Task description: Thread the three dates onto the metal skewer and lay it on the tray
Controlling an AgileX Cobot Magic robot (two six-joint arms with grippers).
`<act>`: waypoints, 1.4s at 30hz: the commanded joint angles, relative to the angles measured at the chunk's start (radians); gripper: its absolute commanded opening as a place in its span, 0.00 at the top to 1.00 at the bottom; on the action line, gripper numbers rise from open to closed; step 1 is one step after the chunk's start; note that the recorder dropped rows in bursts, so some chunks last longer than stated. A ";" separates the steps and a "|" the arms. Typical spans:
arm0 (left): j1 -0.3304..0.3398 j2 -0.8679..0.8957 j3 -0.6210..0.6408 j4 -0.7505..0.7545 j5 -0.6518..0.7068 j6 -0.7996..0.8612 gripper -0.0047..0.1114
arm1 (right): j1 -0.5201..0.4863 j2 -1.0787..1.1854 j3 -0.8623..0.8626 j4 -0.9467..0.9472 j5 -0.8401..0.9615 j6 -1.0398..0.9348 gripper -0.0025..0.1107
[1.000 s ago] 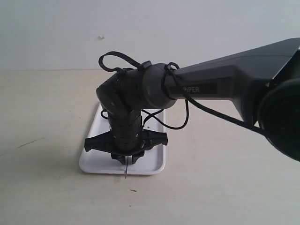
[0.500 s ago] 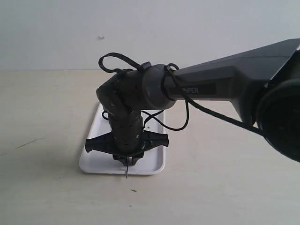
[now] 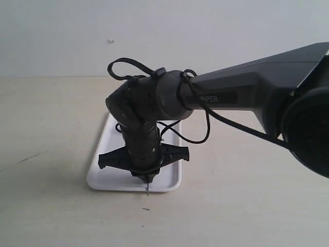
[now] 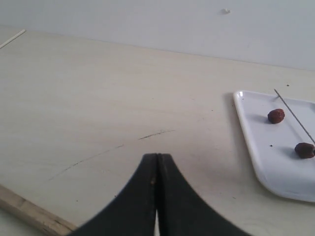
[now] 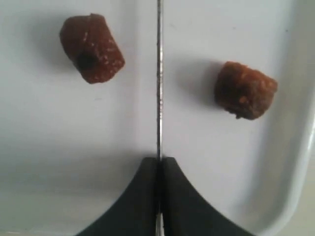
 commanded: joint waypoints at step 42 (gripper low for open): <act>-0.006 -0.006 0.000 -0.271 -0.459 0.034 0.96 | -0.544 -0.663 0.359 -0.126 -0.267 -0.801 0.98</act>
